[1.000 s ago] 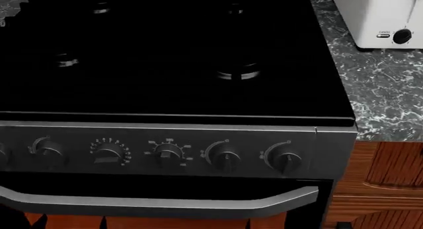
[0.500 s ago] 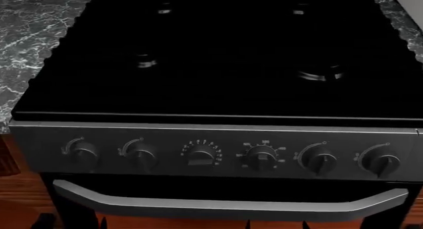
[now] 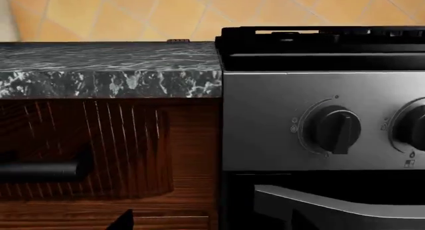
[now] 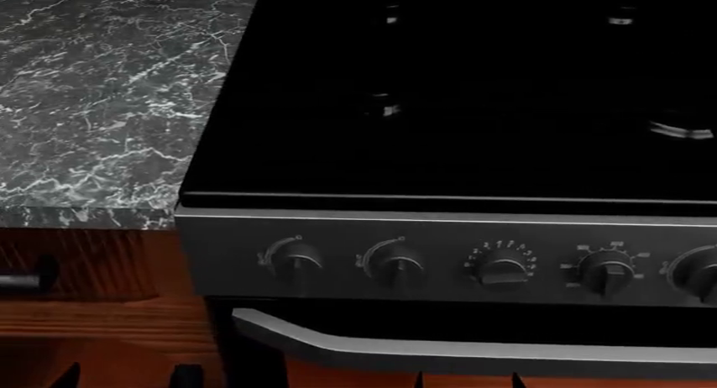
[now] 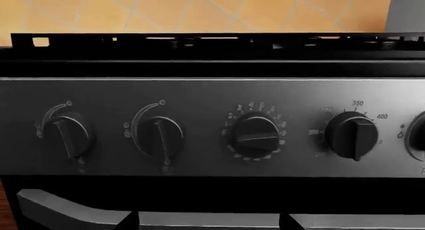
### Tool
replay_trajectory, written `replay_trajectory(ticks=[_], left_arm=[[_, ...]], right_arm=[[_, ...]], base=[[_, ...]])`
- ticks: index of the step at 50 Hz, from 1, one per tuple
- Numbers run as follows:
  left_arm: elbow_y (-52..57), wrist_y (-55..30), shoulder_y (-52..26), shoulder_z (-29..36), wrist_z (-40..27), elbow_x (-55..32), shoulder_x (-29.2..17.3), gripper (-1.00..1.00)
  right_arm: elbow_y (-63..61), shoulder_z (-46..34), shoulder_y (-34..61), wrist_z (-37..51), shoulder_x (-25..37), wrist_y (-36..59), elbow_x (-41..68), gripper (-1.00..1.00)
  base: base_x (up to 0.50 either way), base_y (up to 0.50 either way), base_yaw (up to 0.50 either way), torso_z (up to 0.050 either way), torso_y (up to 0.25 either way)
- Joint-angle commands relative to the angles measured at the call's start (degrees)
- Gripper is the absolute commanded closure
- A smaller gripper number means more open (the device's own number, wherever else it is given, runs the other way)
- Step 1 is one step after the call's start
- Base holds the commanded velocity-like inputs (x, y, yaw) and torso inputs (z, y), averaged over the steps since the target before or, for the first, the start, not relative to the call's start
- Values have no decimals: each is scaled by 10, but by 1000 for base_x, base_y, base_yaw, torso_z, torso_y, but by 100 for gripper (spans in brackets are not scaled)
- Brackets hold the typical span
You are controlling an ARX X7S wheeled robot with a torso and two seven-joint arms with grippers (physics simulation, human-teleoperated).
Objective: Close the microwave door
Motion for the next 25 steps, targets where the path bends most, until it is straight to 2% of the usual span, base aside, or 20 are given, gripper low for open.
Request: replay_trajectory(ticks=[1, 25], left_arm=[[1, 0, -1, 6, -6, -4, -5, -100], [8, -2, 1, 16, -16, -11, -13, -100]], right_arm=[[-16, -7, -2, 8, 5, 11, 4, -100], [-1, -15, 0, 13, 13, -5, 14, -100]], base=[[0, 500, 0, 0, 0], [0, 500, 0, 0, 0]])
